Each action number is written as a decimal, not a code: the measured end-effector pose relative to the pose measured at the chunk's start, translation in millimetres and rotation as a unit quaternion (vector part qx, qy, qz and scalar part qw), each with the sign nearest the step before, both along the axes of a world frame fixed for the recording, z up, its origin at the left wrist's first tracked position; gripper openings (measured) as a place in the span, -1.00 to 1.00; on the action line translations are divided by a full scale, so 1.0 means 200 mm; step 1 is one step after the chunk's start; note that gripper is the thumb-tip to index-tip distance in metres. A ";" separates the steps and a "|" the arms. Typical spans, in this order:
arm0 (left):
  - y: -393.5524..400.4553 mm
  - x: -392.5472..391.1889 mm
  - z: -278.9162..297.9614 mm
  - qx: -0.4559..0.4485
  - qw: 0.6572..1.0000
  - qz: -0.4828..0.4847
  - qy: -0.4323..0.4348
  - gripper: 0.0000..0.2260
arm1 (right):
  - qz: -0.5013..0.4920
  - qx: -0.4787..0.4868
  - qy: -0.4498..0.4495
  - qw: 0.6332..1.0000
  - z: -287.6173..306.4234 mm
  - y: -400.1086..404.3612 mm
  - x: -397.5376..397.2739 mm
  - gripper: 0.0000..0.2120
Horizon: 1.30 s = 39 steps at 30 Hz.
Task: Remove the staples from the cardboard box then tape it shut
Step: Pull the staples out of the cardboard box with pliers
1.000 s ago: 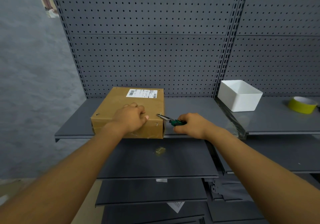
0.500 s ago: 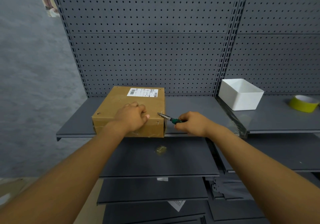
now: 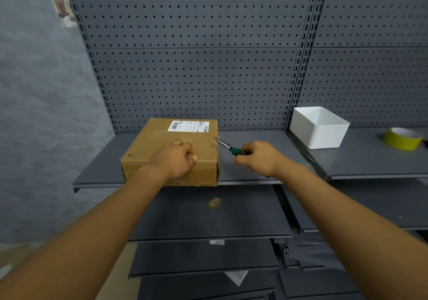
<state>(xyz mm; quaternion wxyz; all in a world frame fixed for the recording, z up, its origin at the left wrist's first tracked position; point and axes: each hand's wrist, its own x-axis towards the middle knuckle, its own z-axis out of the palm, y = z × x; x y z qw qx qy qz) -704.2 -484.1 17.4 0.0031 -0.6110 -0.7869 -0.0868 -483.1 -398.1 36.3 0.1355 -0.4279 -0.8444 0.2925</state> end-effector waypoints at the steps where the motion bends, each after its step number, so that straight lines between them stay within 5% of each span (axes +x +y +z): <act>1: 0.00 0.00 0.00 -0.003 1.000 0.000 0.001 -0.63 | 0.000 0.008 0.001 1.000 0.01 -0.01 0.00 -0.78; 10: 0.01 -0.05 0.08 0.028 0.998 0.000 -0.064 -0.68 | -0.014 0.042 0.006 0.999 0.04 -0.02 0.01 -0.79; 26: 0.20 0.26 0.25 0.083 0.974 -0.119 0.172 -0.74 | -0.098 0.096 0.028 0.990 0.05 0.11 0.26 -0.77; 39: 0.90 0.86 0.25 0.121 0.944 -0.156 0.263 -0.69 | -0.126 0.091 0.043 0.987 0.09 0.79 0.84 -0.70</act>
